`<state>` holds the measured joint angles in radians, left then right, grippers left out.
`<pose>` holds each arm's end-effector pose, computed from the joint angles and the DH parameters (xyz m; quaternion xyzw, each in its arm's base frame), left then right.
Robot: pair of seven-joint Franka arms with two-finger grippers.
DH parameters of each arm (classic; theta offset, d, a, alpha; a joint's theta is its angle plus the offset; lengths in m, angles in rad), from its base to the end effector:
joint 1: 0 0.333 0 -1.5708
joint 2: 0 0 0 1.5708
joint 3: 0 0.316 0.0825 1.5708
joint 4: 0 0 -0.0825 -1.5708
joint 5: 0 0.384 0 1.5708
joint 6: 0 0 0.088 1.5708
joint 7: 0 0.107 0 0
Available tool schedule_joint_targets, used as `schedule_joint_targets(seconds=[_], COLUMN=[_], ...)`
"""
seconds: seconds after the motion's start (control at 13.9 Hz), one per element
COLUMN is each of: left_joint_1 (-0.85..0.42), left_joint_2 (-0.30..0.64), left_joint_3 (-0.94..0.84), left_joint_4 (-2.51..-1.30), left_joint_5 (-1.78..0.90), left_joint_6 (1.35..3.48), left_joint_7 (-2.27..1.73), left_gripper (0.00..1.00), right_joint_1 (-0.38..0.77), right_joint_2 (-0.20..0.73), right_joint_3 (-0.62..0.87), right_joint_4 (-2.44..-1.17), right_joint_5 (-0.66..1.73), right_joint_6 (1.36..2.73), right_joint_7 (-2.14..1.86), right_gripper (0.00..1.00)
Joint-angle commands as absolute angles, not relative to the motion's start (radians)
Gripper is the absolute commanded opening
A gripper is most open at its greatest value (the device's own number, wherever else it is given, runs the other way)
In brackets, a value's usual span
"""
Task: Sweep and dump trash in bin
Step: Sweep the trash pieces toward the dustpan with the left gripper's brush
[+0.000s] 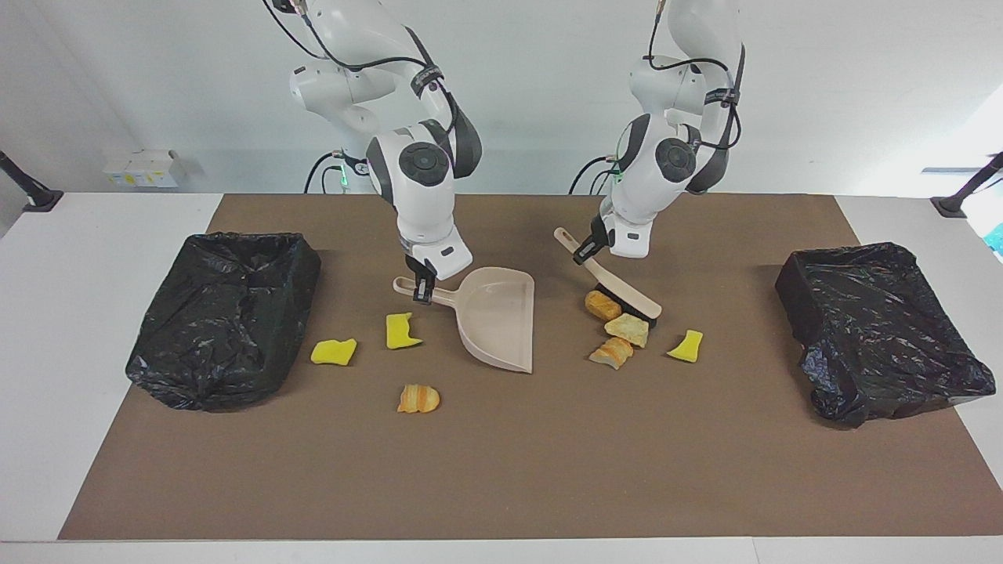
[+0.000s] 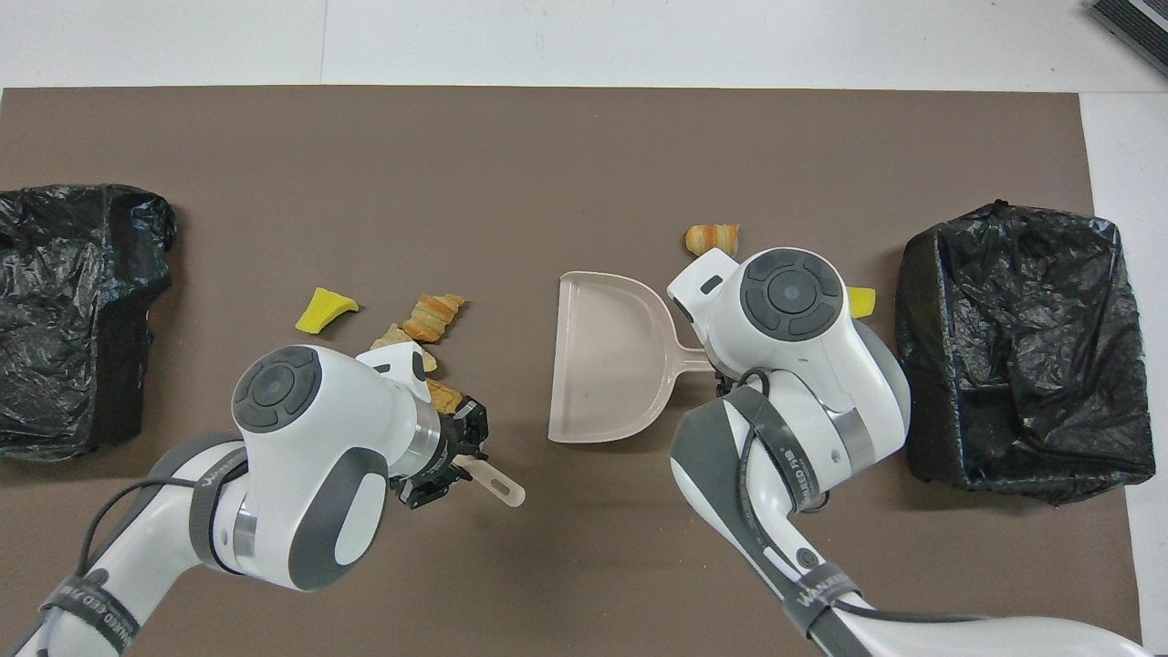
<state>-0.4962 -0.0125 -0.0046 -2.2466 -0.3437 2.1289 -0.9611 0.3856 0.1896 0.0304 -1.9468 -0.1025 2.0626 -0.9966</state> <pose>0.4400 -0.2578 0.3650 0.9356 0.3199 -0.1321 0.0697 0.5412 0.2325 0.3787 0.7427 0.6673 -0.0470 0.0291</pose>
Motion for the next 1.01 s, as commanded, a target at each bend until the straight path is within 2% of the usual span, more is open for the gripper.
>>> schedule_joint_targets(seconds=[0.0, 0.43, 0.72, 0.93], left_joint_1=[-0.485, -0.370, -0.197, -0.152], left_joint_2=[-0.011, -0.008, 0.002, -0.005], left_joint_3=[-0.011, -0.009, -0.009, -0.009], left_joint_4=[-2.148, -2.063, -2.063, -2.083], left_joint_5=[-0.241, -0.103, -0.043, 0.005], left_joint_6=[2.021, 1.924, 1.917, 1.898], left_joint_7=[-0.930, -0.600, -0.275, -0.176], left_gripper=[0.00, 0.00, 0.00, 0.00], right_joint_1=[0.382, 0.382, 0.382, 0.382], right_joint_2=[0.164, 0.164, 0.164, 0.164], right_joint_3=[0.037, 0.037, 0.037, 0.037], right_joint_4=[-1.982, -1.982, -1.982, -1.982], right_joint_5=[-0.110, -0.110, -0.110, -0.110], right_joint_6=[2.082, 2.082, 2.082, 2.082], right_joint_7=[-1.025, -1.022, -1.020, -1.034], right_gripper=[0.00, 0.00, 0.00, 0.00])
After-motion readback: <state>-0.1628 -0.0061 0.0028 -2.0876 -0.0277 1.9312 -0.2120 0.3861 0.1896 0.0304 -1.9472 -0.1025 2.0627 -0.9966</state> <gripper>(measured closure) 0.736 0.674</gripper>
